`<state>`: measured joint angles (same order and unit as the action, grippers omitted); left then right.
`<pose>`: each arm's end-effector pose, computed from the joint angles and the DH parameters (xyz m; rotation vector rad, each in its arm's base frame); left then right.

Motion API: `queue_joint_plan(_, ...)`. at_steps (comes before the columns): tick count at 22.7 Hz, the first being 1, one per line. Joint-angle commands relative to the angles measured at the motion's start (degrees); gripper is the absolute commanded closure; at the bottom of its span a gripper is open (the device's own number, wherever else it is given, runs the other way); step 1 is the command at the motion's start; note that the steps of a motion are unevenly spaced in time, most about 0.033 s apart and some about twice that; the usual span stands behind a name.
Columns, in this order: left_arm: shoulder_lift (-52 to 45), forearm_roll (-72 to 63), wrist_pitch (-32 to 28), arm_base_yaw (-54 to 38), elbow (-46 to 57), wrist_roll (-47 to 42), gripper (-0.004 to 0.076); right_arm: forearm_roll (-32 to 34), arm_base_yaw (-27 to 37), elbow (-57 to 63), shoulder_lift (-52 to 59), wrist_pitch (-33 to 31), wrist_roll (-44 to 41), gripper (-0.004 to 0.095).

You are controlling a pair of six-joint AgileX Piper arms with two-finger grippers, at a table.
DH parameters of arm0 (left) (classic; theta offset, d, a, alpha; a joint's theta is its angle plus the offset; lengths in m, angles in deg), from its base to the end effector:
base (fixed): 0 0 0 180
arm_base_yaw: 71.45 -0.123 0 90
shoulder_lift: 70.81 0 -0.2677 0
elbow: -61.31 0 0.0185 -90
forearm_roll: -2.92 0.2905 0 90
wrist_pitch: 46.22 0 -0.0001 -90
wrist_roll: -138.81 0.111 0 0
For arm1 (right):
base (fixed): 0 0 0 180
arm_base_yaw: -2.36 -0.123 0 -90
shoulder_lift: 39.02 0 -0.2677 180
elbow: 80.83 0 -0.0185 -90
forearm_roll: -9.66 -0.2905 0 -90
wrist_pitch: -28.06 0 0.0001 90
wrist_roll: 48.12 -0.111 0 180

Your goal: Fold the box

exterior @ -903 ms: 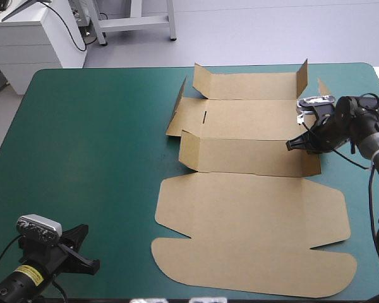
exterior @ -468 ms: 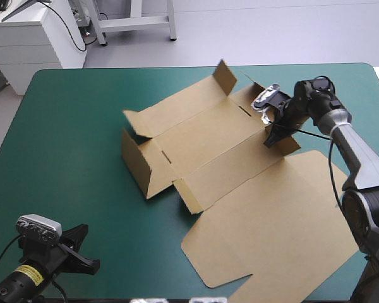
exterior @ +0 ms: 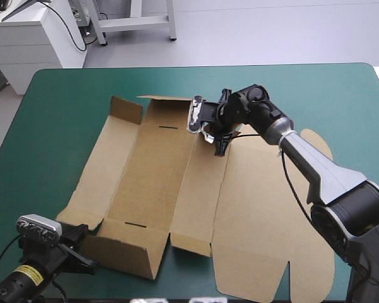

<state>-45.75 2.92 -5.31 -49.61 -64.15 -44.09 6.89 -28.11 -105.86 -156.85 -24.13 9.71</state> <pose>0.1257 -0.0504 0.2506 0.3478 2.0851 -0.2588 0.4112 0.2469 0.2732 -1.7490 1.8337 -0.1305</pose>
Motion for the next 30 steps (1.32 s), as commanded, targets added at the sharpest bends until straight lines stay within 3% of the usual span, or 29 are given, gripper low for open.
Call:
queue_joint_plan(1,0.6,-0.9,-3.7,0.2,-1.4,-0.3,0.0731,-0.9,-3.2,-2.0,3.2,2.8,1.7,0.0924)
queue_joint_plan(9,0.6,-0.9,-3.7,0.2,-1.4,-0.3,0.0731,-1.5,-5.7,-2.0,2.7,2.4,0.4,0.0923)
queue_joint_plan(14,0.6,-0.9,-3.7,0.2,-1.4,-0.3,0.0731,-5.2,-5.7,-1.9,2.7,1.8,-0.9,0.0902)
queue_joint_plan(16,0.6,-0.9,-3.7,0.2,-1.4,-0.3,0.0731,-3.2,-5.7,-1.9,2.7,3.1,-7.5,0.0759)
queue_joint_plan(19,0.6,-0.9,-3.7,0.2,-1.4,-0.3,0.0731,1.4,-5.7,-1.9,2.7,2.8,-8.4,0.0569)
queue_joint_plan(23,0.6,-0.9,-3.7,0.2,-1.4,-0.3,0.0731,9.2,-5.7,-1.9,3.2,2.7,-14.0,0.0643)
queue_joint_plan(25,0.6,-0.9,-3.7,0.2,-1.4,-0.3,0.0731,15.2,-5.6,-1.9,4.1,2.8,-20.3,0.0785)
queue_joint_plan(26,0.6,-0.9,-3.7,0.2,-1.4,-0.3,0.0731,19.1,-4.9,-1.9,4.8,3.0,-25.1,0.0913)
queue_joint_plan(28,0.6,-0.9,-3.7,0.2,-1.4,0.0,0.0731,24.4,-2.8,-1.9,6.8,2.5,-35.4,0.0926)
queue_joint_plan(30,0.6,-0.9,-3.7,0.2,-1.4,0.0,0.0731,25.6,1.0,-1.9,9.9,0.6,-41.0,0.0927)
